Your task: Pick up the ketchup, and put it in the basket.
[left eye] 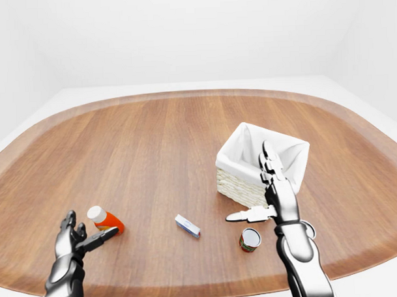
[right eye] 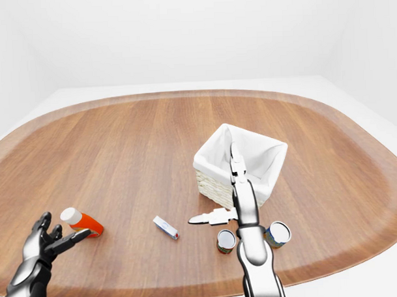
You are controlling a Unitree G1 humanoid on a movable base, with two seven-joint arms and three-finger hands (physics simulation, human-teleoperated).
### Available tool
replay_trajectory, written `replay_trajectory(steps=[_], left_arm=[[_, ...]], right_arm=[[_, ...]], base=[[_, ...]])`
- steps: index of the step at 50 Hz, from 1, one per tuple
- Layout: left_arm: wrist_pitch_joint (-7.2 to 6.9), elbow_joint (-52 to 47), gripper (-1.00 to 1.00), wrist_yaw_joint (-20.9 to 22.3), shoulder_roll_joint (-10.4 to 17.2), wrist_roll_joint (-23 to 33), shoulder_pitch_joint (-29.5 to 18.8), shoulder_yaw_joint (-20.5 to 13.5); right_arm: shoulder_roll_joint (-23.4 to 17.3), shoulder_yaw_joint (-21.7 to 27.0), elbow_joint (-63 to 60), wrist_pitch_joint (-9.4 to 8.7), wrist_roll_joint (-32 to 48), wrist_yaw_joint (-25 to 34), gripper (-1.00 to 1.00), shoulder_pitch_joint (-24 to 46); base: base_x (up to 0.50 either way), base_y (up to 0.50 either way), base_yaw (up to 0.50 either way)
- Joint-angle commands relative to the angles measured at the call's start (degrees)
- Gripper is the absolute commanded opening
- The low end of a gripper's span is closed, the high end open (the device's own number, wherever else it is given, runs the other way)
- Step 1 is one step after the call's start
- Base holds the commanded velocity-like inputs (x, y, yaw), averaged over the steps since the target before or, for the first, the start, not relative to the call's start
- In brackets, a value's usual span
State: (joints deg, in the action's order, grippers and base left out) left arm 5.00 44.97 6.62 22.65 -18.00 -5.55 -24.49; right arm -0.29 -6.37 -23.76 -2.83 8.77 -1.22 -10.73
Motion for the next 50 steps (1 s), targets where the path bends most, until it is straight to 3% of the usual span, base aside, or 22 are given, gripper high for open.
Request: replay_trajectory(steps=[1, 31, 47, 48, 49, 50], left_arm=[[0.00, 2.7, 1.00, -0.6, 1.0, -0.6, -1.3, 1.0], [0.00, 7.2, 1.00, -2.8, 1.9, 1.4, -6.5, 3.8], [0.00, 5.0, 1.00, -3.0, 1.5, 1.7, -6.2, 3.9], [0.00, 5.1, 0.45, -2.8, 1.4, 1.7, -6.1, 3.9], [0.00, 5.0, -0.94, -2.6, 1.3, 1.6, -6.0, 3.9], [0.00, 5.1, -0.95, -3.4, 1.2, 2.4, -5.9, 4.0]], right_arm=[[0.0, -0.1, 0.1, 0.06, 0.1, 0.0, 1.00, 0.1], [-0.1, 0.0, 0.2, 0.10, 0.1, 0.2, 1.00, 0.0], [-0.1, 0.0, 0.0, 0.07, 0.1, 0.2, 1.00, -0.2], [-0.1, 0.0, -0.1, 0.04, 0.2, 0.3, 1.00, -0.2], [-0.1, 0.0, -0.1, 0.02, 0.2, 0.3, 1.00, -0.2], [-0.1, 0.1, 0.0, -0.01, 0.2, 0.2, 1.00, -0.1]], base=[[0.00, 0.00, 0.00], [0.00, 0.00, 0.00], [0.00, 0.00, 0.00], [0.00, 0.00, 0.00], [0.00, 0.00, 0.00], [0.00, 0.00, 0.00]])
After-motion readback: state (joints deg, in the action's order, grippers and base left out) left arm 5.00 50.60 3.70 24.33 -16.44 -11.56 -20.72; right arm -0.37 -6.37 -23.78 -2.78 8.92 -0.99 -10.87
